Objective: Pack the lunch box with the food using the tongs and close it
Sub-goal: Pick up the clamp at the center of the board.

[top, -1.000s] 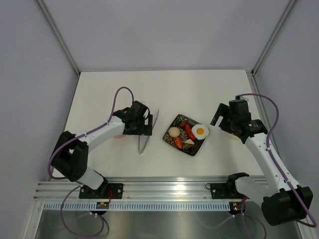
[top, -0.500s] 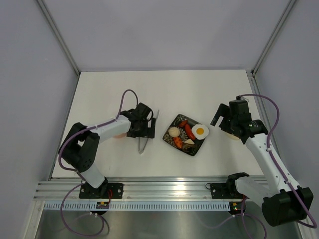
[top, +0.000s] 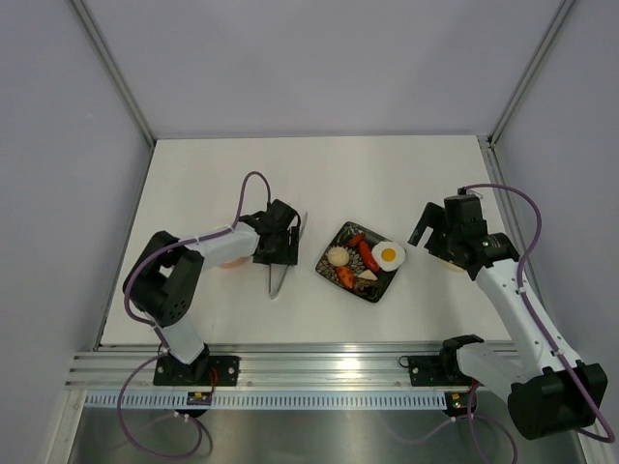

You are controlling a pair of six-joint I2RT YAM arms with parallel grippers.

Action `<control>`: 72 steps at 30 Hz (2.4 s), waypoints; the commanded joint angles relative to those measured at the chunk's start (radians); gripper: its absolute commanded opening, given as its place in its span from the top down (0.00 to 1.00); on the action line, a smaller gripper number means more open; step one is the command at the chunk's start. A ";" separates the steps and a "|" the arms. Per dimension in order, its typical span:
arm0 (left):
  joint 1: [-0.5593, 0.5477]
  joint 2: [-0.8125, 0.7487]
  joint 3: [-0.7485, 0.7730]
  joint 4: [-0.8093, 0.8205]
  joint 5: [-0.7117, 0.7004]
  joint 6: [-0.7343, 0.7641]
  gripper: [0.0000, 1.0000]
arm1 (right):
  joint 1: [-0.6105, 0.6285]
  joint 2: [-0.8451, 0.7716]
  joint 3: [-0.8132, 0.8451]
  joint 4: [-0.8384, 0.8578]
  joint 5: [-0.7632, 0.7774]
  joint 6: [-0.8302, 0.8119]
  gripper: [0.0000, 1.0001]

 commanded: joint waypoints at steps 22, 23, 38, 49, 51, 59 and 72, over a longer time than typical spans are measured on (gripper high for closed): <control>-0.025 -0.312 0.184 -0.306 -0.014 0.103 0.77 | -0.005 -0.036 0.087 -0.051 0.019 0.000 0.01; -0.029 -0.321 0.183 -0.312 -0.001 0.103 0.76 | -0.005 -0.037 0.096 -0.054 0.017 -0.002 0.00; -0.108 -0.314 0.163 -0.300 0.057 0.096 0.68 | -0.005 -0.024 0.079 -0.044 -0.014 0.024 0.01; -0.120 -0.291 0.150 -0.264 0.083 0.079 0.61 | -0.005 -0.031 0.059 -0.048 -0.009 0.031 0.00; -0.118 -0.292 0.146 -0.258 0.086 0.077 0.61 | -0.005 -0.034 0.058 -0.050 -0.008 0.034 0.01; -0.121 -0.310 0.154 -0.257 0.097 0.076 0.64 | -0.005 -0.036 0.045 -0.048 -0.020 0.037 0.00; -0.184 -0.377 0.276 -0.338 0.070 0.091 0.64 | -0.003 -0.034 0.038 -0.059 -0.038 0.028 0.01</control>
